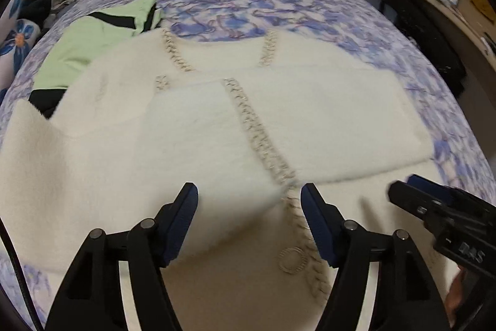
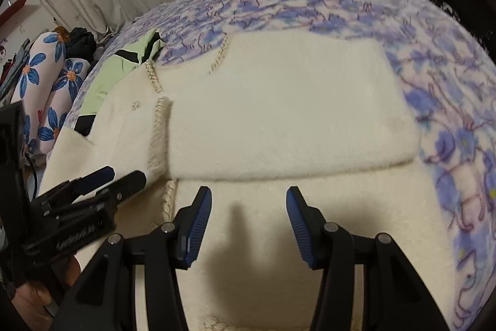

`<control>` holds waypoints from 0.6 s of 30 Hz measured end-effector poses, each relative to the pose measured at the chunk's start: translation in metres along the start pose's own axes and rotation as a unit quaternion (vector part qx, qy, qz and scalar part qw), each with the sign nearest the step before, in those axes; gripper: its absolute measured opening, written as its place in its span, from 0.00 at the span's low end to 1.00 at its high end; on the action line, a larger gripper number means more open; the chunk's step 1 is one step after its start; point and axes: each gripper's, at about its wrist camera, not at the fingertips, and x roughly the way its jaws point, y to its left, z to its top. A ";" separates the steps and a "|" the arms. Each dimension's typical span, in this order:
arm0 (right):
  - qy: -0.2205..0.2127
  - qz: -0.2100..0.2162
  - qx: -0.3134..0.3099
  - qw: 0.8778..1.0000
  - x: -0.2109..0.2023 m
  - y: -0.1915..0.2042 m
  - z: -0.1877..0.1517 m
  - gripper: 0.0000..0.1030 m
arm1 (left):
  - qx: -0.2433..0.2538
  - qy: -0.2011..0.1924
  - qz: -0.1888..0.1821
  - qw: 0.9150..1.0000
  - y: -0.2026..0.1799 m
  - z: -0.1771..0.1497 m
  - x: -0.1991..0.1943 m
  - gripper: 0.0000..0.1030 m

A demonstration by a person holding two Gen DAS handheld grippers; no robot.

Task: Fold large clothes

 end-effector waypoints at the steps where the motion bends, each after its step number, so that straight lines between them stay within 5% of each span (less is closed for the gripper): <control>1: 0.003 0.009 0.001 1.000 0.001 0.000 0.001 0.49 | 0.001 -0.001 -0.006 1.000 0.000 -0.001 -0.005 0.66; 6: 0.010 0.041 -0.005 0.999 0.006 0.014 0.007 0.49 | 0.004 -0.029 -0.014 0.999 0.015 0.002 -0.049 0.66; 9: 0.013 0.060 -0.016 0.998 0.009 0.034 0.015 0.49 | -0.012 -0.060 -0.009 0.998 0.042 0.005 -0.084 0.76; 18: 0.049 0.084 -0.035 0.995 0.054 0.086 0.045 0.49 | -0.107 -0.106 0.078 0.986 0.163 0.003 -0.123 0.78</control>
